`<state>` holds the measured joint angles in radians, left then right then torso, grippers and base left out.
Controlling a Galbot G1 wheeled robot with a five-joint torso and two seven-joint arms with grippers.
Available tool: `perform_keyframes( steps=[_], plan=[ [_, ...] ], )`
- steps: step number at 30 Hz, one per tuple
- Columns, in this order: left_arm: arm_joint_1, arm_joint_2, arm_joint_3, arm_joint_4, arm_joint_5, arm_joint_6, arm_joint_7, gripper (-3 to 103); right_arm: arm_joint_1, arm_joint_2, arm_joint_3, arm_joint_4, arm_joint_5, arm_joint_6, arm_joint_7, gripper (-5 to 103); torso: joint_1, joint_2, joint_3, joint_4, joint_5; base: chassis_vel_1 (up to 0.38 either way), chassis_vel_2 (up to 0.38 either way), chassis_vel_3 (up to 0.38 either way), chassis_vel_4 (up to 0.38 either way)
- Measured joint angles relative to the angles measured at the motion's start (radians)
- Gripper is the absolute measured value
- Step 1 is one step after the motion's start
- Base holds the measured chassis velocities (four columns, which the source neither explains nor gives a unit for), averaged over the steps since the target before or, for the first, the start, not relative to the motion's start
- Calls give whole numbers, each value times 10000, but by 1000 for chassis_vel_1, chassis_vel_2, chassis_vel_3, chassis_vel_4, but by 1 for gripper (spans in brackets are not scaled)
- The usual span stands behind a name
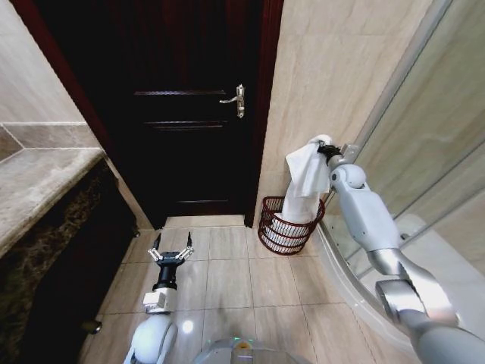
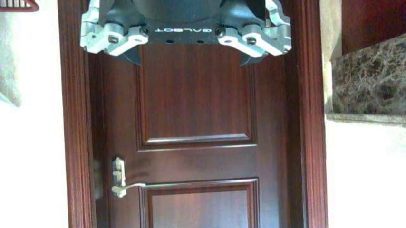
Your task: Discard the used towel into the hamper.
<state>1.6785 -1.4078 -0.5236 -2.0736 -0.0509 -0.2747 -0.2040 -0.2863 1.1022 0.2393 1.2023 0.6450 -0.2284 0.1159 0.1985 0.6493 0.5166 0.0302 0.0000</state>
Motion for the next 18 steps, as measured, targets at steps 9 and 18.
perform_keyframes(
  steps=[9, 18],
  plan=[
    [-47, 14, 23, -5, -16, -54, 0, 100, -828, 91, 131, 474, 370, -144, 249, 6, 20, 46, 25, -1, 0, 0, 0, 0, 0],
    [35, 11, -66, -35, -15, -203, 0, 100, -1068, 370, 388, -393, -86, -70, -163, 6, 32, 75, 43, -1, 1, 0, 0, 0, 0]
  ],
)
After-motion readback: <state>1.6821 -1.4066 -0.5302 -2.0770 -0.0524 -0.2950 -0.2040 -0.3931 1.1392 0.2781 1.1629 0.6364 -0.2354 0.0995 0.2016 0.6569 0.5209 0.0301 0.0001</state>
